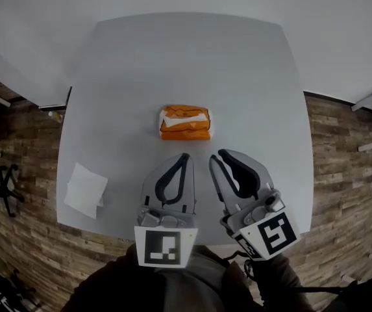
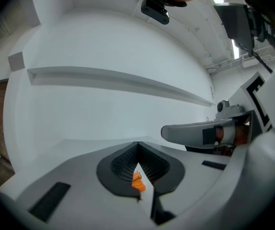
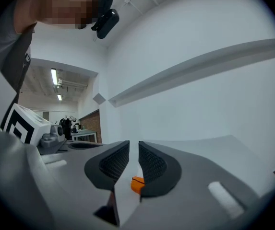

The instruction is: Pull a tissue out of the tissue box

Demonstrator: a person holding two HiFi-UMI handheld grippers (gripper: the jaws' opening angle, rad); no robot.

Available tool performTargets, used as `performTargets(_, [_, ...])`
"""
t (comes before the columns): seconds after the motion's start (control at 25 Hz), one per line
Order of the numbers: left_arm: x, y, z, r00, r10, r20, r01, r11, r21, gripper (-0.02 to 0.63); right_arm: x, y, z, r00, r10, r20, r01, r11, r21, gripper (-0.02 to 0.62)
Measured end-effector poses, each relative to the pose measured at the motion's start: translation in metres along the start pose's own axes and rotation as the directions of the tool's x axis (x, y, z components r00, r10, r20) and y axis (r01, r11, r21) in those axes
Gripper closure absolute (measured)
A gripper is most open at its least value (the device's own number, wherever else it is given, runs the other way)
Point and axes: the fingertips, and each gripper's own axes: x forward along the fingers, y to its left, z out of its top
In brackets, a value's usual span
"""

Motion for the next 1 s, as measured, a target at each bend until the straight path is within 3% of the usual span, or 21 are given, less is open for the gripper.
performTargets(0.2, [0.044,0.014,-0.037,0.997,-0.027,-0.067,0.027,1.000,0.000,0.606,0.042,-0.032,-0.035,0.996,0.048,-0.079,-0.050,0.999,-0.020,0.477])
performTargets(0.48, [0.078,0.033,-0.084,0.987,-0.039,-0.159,0.027,0.996,-0.081,0.606,0.078,-0.065,-0.078,0.979,0.083,-0.187,-0.107,0.986,-0.126,0.463])
performTargets(0.68, [0.092,0.041,-0.104,0.977,-0.068,-0.201,0.051,0.995,-0.091,0.606,0.101,-0.076,-0.099,0.964,0.108,-0.242,-0.156,0.969,-0.193,0.453])
performTargets(1.0, [0.103,0.043,-0.128,0.963,-0.109,-0.247,0.069,0.984,-0.167,0.606,0.122,-0.084,-0.140,0.928,0.139,-0.347,-0.218,0.955,-0.199,0.445])
